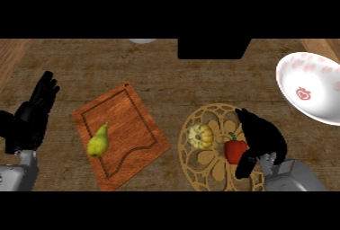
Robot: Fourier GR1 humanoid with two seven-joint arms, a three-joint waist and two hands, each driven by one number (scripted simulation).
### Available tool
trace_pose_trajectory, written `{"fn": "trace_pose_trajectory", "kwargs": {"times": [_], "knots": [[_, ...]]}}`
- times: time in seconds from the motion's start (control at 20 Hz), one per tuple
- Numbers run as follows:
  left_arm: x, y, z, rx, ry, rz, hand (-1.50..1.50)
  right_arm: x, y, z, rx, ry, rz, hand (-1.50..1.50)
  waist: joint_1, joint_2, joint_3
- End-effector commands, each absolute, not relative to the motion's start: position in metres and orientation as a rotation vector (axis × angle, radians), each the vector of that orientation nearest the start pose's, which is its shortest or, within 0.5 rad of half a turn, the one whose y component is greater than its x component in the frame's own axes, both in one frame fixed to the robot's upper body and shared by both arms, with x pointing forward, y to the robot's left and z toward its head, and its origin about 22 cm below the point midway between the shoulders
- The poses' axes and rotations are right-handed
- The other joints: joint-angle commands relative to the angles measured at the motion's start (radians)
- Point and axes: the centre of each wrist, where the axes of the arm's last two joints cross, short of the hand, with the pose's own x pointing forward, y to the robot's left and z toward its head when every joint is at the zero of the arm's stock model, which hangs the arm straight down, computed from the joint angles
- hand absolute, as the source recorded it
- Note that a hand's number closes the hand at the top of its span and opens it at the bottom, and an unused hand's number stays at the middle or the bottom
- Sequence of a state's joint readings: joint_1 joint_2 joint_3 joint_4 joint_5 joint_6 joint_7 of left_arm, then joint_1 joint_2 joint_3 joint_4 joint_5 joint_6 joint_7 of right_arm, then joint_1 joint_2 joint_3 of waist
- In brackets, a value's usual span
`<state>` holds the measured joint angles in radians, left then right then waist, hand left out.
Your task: Pick the bell pepper from the placemat and place it in the bowl
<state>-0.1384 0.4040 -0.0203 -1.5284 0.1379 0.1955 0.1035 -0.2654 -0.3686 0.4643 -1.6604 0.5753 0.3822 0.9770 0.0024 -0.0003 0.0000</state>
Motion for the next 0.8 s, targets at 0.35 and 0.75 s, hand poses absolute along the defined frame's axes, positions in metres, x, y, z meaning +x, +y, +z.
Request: {"fn": "trace_pose_trajectory", "kwargs": {"times": [0.35, 0.75], "knots": [[0.293, 0.302, 0.047, 0.337, -1.569, -0.087, 0.0, 0.274, -0.154, 0.044, -0.796, -0.658, 1.084, -1.5, -0.002, 0.001, 0.0], [0.277, 0.293, 0.052, 0.334, -1.58, -0.065, 0.0, 0.261, -0.186, 0.011, -0.79, -0.622, 1.061, -1.5, -0.002, 0.0, 0.0]]}}
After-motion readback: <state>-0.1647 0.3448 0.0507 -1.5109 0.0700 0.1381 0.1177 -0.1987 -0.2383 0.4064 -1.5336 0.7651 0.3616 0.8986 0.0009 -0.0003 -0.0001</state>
